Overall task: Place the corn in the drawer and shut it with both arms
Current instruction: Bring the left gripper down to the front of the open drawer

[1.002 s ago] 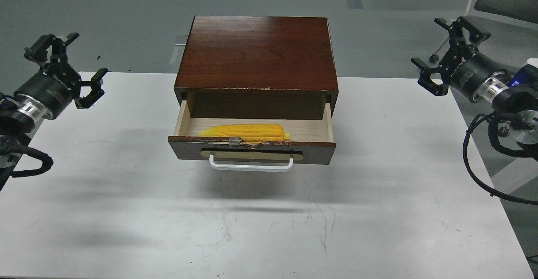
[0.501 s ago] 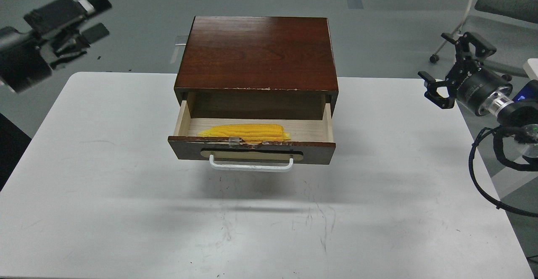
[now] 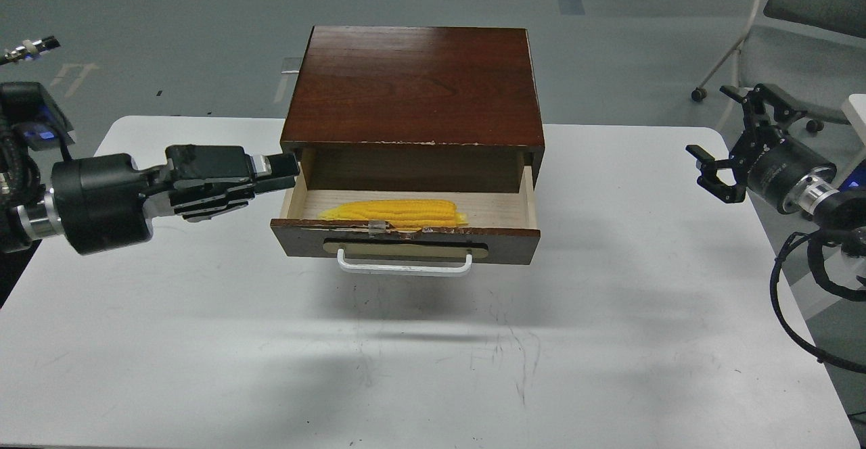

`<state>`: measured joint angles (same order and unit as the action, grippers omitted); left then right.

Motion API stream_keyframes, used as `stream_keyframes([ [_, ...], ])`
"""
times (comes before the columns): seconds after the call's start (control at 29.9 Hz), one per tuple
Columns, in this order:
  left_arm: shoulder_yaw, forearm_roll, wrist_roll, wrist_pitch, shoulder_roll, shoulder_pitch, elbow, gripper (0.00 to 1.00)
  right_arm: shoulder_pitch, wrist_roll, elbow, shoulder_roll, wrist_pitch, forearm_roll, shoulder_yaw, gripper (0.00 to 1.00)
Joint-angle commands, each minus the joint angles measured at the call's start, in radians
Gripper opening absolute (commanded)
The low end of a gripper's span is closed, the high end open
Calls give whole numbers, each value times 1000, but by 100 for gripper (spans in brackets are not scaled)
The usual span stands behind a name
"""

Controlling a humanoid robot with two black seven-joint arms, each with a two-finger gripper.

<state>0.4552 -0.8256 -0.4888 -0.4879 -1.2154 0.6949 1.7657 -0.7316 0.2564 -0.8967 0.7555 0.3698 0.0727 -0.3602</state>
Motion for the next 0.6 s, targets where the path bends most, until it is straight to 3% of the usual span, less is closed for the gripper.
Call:
stream_keyframes([
  [0.0, -51, -75, 0, -1, 34, -11, 0, 0, 15, 0, -1, -2, 0, -2, 4, 97],
  [0.23, -93, -153, 0, -1, 88, -54, 0, 0, 20, 0, 18, -13, -2, -5, 7, 97],
  [0.4, -98, -364, 0, -1, 201, -110, -2, 0, 15, 0, 25, -15, -5, -10, 3, 97],
  [0.57, -96, -377, 0, -1, 286, -147, -29, 0, -6, 0, 48, -39, -11, -10, -28, 96],
])
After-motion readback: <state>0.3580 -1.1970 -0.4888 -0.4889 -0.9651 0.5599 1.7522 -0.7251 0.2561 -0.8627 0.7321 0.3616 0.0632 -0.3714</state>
